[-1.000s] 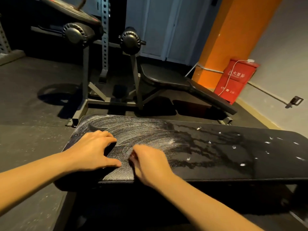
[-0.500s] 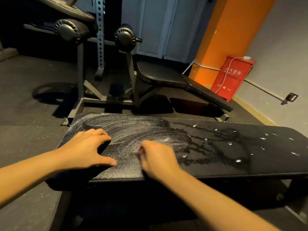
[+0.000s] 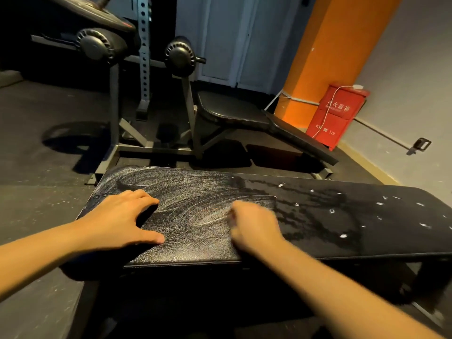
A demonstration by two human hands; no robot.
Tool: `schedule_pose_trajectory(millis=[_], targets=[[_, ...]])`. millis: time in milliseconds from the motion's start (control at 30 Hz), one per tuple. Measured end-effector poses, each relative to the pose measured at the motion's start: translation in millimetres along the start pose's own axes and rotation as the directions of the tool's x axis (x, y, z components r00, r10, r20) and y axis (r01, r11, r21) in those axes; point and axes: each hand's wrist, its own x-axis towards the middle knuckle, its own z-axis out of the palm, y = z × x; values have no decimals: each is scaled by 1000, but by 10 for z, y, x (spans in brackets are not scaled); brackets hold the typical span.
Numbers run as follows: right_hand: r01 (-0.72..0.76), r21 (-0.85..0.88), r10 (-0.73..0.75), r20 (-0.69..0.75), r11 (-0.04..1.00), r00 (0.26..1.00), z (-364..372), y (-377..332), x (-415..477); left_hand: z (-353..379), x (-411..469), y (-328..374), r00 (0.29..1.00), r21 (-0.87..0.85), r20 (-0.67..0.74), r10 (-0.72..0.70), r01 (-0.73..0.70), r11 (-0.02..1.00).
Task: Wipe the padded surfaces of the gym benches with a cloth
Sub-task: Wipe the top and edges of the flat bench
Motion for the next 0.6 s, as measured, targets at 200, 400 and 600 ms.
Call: schedule_pose_trajectory(millis=[200,400,600], targets=[[-274,22,274,-155,961,949,-70,441,297,24,4,-31,1000,-23,-6,-6,6,1000],[165,124,-167,13,979,986,46,-381,-393,14,41,-37,1000,-31,-8,-16,15,999],[-332,-83,314,-179,940,933,-35,764,-5,48,-19,-2,1000,-41,-22,-4,3,999]])
